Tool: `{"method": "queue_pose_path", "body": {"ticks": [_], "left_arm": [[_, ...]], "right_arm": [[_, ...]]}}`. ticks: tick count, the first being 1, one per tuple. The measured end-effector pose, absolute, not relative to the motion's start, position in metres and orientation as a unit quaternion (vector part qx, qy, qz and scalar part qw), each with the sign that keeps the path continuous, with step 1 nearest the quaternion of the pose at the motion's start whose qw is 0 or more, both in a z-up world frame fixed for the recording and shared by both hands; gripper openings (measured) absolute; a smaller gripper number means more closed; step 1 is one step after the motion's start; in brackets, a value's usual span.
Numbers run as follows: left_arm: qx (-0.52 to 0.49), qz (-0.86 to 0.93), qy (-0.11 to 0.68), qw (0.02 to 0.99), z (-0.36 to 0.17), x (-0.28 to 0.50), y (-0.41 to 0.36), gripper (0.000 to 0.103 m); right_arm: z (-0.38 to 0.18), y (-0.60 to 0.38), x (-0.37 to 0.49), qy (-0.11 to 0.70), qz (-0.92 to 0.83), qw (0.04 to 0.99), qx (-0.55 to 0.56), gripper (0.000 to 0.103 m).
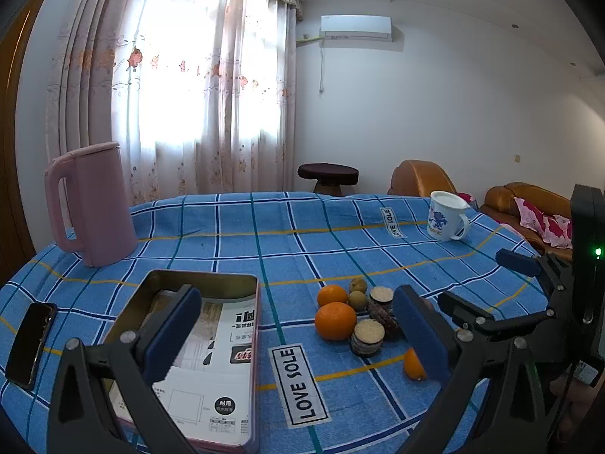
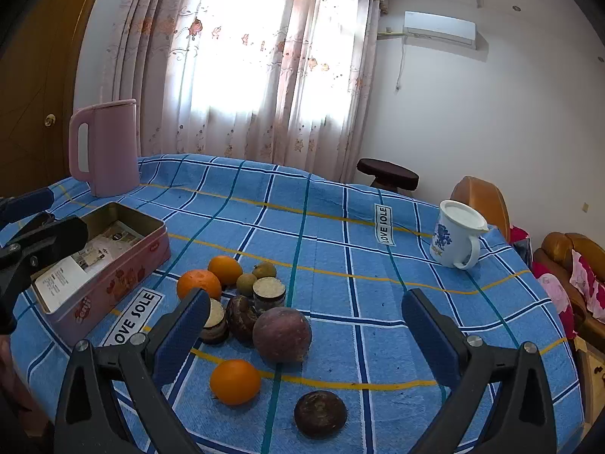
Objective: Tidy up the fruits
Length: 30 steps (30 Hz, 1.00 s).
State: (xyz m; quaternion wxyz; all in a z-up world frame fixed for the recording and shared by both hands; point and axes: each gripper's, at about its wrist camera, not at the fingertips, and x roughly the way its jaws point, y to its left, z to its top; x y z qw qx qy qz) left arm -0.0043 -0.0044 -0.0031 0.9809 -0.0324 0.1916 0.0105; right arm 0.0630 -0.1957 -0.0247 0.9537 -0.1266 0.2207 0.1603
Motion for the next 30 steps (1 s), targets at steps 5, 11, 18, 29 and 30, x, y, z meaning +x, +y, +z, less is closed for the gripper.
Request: {"method": "queue_pose_path", "body": {"ticks": [5, 11, 18, 29, 30], "left_arm": [[-0.032, 0.01, 0.192, 0.981, -0.0025, -0.0043, -0.0042, 0.103], [-0.032, 0.01, 0.192, 0.981, -0.0025, -0.0055, -0.0036, 0.103], [-0.032, 0.01, 0.192, 0.981, -0.0025, -0.0056, -0.0041, 0.103], [-0.032, 0.01, 0.193, 0.981, -0.0018, -0.0057, -0.0047, 0.103], [-0.032, 0.01, 0.193, 0.981, -0.0016, -0.006, -0.0048, 0.103]], "right_arm": [[-0.0252, -0.1941, 0.0625, 0.222, 0.159, 0.954, -0.128, 0.102], [-0.025, -0.1942, 0.0627, 0.222, 0.16, 0.954, -0.127, 0.102], [-0.0263, -0.1943, 0.062, 0.223, 0.16, 0.953, -0.127, 0.102], [-0.028, -0.1935, 0.0612, 0.224, 0.162, 0.953, -0.127, 0.102], [-0.0281, -0.1932, 0.0609, 0.224, 0.162, 0.952, -0.127, 0.102]]}}
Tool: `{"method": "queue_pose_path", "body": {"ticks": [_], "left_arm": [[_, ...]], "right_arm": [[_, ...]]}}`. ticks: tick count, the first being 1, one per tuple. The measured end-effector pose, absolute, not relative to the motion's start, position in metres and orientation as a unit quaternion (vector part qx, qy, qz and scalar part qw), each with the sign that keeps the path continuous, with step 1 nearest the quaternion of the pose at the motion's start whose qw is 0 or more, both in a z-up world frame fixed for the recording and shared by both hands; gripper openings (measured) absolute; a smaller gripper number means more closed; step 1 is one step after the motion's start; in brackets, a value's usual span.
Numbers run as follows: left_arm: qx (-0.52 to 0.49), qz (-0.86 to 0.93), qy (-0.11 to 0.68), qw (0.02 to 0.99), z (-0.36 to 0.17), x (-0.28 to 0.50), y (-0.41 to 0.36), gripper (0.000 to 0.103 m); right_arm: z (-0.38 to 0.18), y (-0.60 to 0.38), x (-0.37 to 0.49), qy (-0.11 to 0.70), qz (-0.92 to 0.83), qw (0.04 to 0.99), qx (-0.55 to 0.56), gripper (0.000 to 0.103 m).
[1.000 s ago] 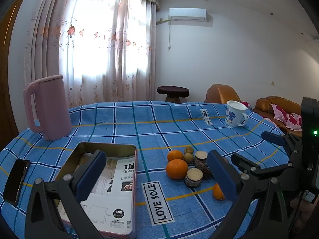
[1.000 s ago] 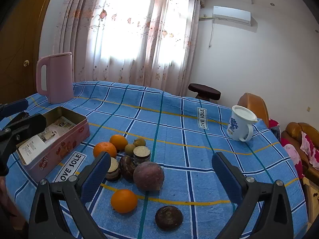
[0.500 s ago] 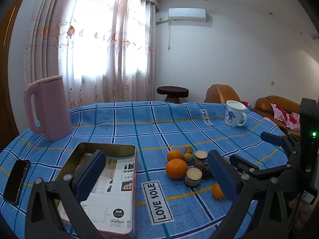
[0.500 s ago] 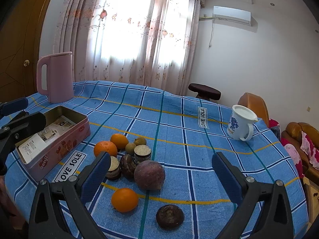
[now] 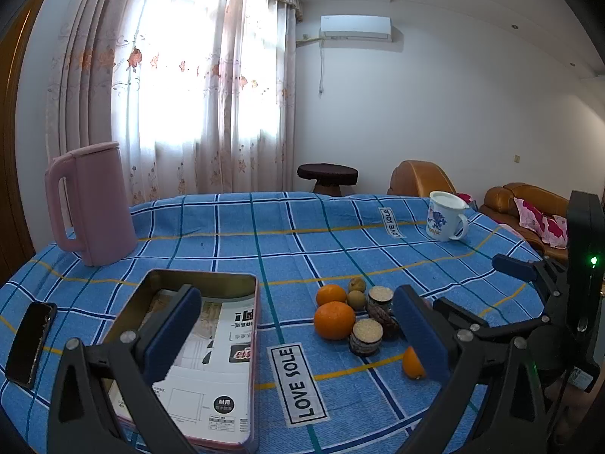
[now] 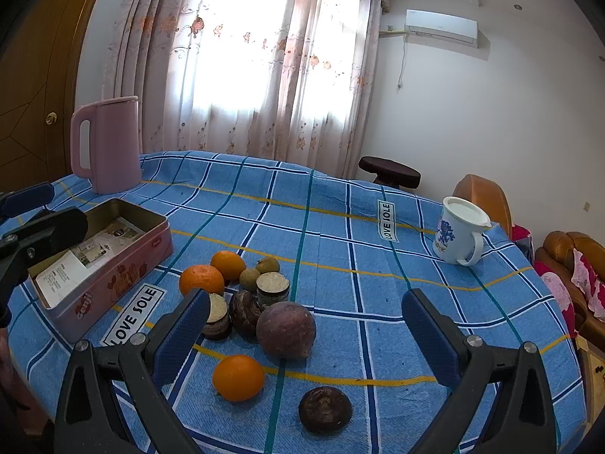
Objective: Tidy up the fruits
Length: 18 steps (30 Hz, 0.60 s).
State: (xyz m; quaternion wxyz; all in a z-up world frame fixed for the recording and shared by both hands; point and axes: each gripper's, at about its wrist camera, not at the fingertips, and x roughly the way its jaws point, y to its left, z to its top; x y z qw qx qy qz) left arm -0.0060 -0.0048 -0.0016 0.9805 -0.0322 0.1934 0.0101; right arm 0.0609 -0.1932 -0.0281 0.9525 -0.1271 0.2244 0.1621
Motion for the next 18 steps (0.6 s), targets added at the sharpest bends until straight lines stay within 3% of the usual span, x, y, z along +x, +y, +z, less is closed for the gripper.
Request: {"method": "queue_pose_path", "body": {"ticks": [18], "left_arm": [[-0.032, 0.009, 0.196, 0.98, -0.0018, -0.0035, -0.0064, 0.103]], "right_arm": [[-0.031, -0.1932, 0.0617, 0.227, 0.163, 0.952, -0.128, 0.102]]}}
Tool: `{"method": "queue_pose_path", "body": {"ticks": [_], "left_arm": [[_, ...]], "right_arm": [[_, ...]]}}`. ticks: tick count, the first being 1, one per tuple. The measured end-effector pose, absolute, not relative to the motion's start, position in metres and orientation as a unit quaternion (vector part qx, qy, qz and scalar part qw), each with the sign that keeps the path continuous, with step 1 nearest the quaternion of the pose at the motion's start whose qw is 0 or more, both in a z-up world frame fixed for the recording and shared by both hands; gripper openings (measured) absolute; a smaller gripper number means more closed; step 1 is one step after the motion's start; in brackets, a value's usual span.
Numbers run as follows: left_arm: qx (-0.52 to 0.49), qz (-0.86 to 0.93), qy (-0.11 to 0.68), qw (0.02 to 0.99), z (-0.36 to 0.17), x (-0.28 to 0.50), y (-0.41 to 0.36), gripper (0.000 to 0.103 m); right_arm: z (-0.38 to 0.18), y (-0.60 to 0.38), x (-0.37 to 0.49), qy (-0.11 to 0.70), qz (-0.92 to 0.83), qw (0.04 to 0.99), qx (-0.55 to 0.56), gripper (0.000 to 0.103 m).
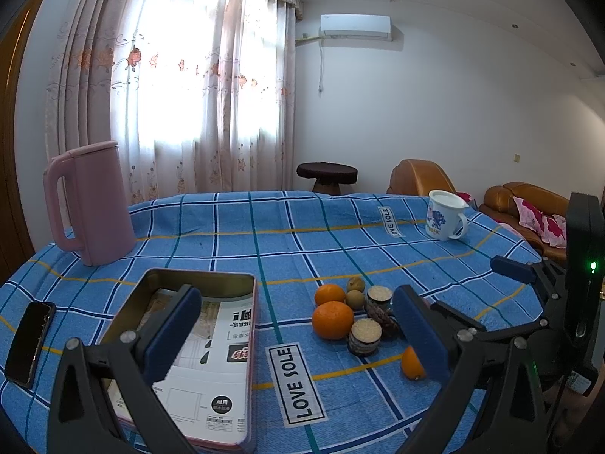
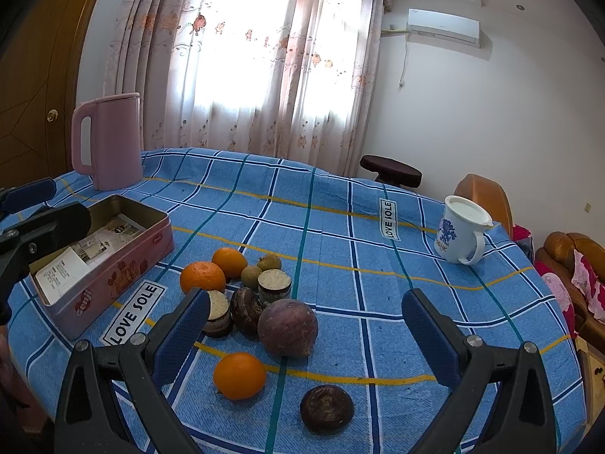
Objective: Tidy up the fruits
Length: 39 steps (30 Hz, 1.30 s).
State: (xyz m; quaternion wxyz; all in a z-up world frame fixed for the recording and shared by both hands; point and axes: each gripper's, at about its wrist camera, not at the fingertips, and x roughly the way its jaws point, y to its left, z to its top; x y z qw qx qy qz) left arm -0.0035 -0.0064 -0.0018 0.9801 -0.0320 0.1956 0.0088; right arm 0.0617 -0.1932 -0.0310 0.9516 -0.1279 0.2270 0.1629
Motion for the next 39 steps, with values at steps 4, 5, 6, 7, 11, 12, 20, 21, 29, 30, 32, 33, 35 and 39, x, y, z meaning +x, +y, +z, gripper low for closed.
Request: {"method": "queue_pose_path", "body": {"ticks": [4, 5, 6, 7, 11, 12, 20, 21, 29, 30, 32, 33, 35, 39], "left_arm": [[-0.032, 0.009, 0.198, 0.98, -0.004, -0.002, -0.008, 0.103], [-0.032, 0.009, 0.199, 0.98, -0.005, -0.002, -0.008, 0.103], [-0.032, 0.009, 0.199, 0.979, -0.005, -0.002, -0.008, 0.103], [-0.032, 0.009, 0.2, 0.979, -0.006, -0.002, -0.009, 0.103], [-0.031, 0.008, 0.202, 0.979, -0.007, -0.001, -0.01, 0.103], [-0.031, 0.008, 0.203, 0.979, -0.008, -0.001, -0.011, 0.103], [-0.028, 0.004, 0.212, 0.977, -0.016, 0.003, -0.017, 0.103], [-0.028, 0.004, 0.215, 0.976, -0.018, 0.004, -0.019, 0.103], [-0.016, -0.045, 0.25, 0.967, -0.041, 0.017, -0.048, 0.103], [-0.015, -0.05, 0.256, 0.965, -0.043, 0.019, -0.052, 0.103], [-0.013, -0.063, 0.265, 0.962, -0.048, 0.023, -0.059, 0.101], [-0.012, -0.069, 0.27, 0.96, -0.051, 0.024, -0.062, 0.1], [-0.013, -0.08, 0.283, 0.956, -0.055, 0.027, -0.067, 0.095], [-0.013, -0.088, 0.291, 0.953, -0.057, 0.029, -0.071, 0.092]], "right_arm": [[-0.031, -0.192, 0.061, 0.228, 0.163, 0.951, -0.129, 0.102], [-0.031, -0.192, 0.061, 0.228, 0.163, 0.951, -0.129, 0.102], [-0.032, -0.192, 0.062, 0.228, 0.163, 0.951, -0.129, 0.102], [-0.032, -0.192, 0.062, 0.229, 0.163, 0.951, -0.129, 0.102], [-0.034, -0.193, 0.061, 0.23, 0.163, 0.951, -0.128, 0.102], [-0.035, -0.193, 0.061, 0.231, 0.163, 0.951, -0.127, 0.102], [-0.042, -0.199, 0.064, 0.239, 0.163, 0.949, -0.127, 0.102], [-0.043, -0.201, 0.064, 0.241, 0.166, 0.948, -0.125, 0.102], [-0.066, -0.241, 0.055, 0.266, 0.171, 0.944, -0.1, 0.102], [-0.069, -0.246, 0.054, 0.272, 0.177, 0.941, -0.093, 0.102], [-0.073, -0.247, 0.053, 0.276, 0.188, 0.938, -0.09, 0.101], [-0.074, -0.247, 0.054, 0.279, 0.193, 0.937, -0.089, 0.101], [-0.077, -0.247, 0.056, 0.287, 0.204, 0.932, -0.088, 0.091], [-0.092, -0.244, 0.065, 0.326, 0.227, 0.914, -0.084, 0.066]]}}
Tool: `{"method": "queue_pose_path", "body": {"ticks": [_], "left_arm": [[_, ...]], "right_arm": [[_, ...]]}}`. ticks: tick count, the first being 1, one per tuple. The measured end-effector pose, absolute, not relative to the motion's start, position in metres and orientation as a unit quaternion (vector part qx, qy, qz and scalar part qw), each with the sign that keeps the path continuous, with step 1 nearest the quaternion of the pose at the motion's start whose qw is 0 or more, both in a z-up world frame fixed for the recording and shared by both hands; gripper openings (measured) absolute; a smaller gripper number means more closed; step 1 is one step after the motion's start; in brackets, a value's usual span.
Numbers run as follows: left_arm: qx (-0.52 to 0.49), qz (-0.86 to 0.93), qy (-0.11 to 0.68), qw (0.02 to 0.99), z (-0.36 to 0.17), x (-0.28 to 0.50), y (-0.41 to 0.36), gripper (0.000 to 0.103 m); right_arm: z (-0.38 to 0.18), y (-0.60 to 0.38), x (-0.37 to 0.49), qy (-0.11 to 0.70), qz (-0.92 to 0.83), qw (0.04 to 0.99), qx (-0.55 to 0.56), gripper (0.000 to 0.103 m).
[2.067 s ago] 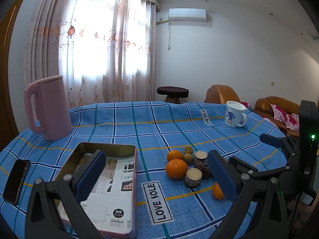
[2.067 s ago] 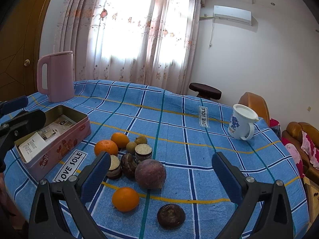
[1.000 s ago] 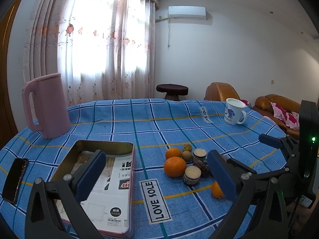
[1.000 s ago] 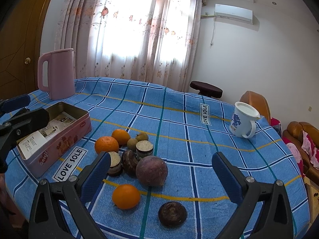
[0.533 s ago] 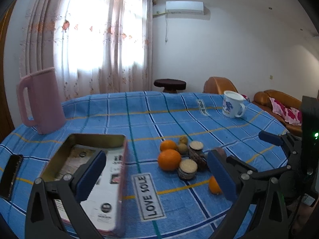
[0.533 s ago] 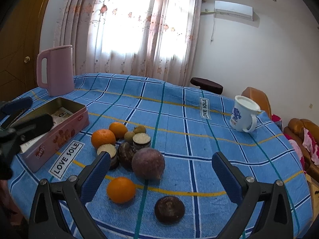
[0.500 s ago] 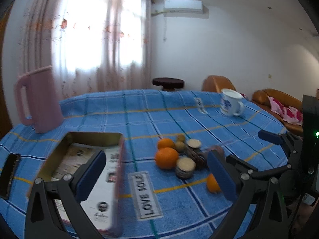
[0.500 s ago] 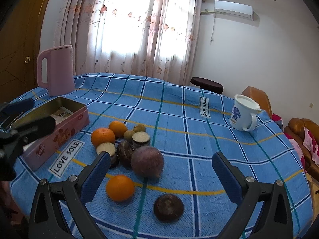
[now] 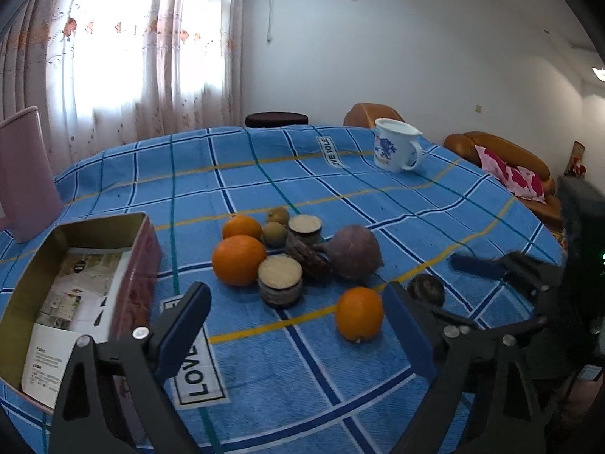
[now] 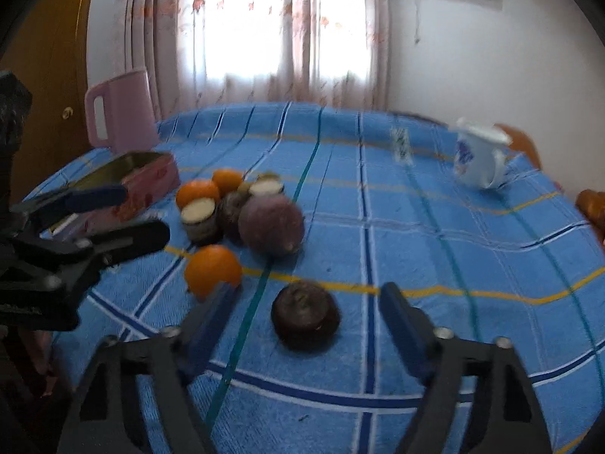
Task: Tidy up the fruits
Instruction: 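Grasp the dark brown round fruit with the right tool while the left tool grasps an orange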
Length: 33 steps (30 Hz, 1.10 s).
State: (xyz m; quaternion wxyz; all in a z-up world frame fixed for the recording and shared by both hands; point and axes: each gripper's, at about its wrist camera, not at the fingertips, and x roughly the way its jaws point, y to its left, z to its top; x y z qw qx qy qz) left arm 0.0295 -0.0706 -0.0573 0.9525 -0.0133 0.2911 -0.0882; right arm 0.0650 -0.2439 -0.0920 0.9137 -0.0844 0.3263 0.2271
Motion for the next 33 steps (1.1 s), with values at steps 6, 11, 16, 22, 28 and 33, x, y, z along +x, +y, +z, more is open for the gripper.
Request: {"method": "queue_pose_path", "body": {"ticks": [6, 11, 16, 22, 28, 33], "left_arm": [[-0.011, -0.111, 0.311, 0.944, -0.062, 0.036, -0.08, 0.084], [0.003, -0.127, 0.329, 0.936, -0.065, 0.044, -0.095, 0.076], [0.014, -0.15, 0.356, 0.922, -0.072, 0.056, -0.111, 0.061], [0.012, -0.16, 0.39, 0.907, -0.087, 0.07, -0.115, 0.037], [-0.015, -0.18, 0.382, 0.906, -0.085, 0.064, -0.104, 0.037], [-0.02, -0.173, 0.356, 0.918, -0.072, 0.053, -0.091, 0.037]], "right_arm": [[-0.096, -0.254, 0.069, 0.343, 0.246, 0.905, -0.05, 0.04], [-0.092, -0.266, 0.064, 0.325, 0.231, 0.916, -0.04, 0.04], [-0.087, -0.277, 0.064, 0.313, 0.222, 0.923, -0.037, 0.04], [-0.087, -0.275, 0.061, 0.307, 0.227, 0.923, -0.042, 0.04], [-0.083, -0.267, 0.057, 0.297, 0.238, 0.924, -0.045, 0.04], [-0.076, -0.259, 0.054, 0.284, 0.246, 0.926, -0.046, 0.04]]}}
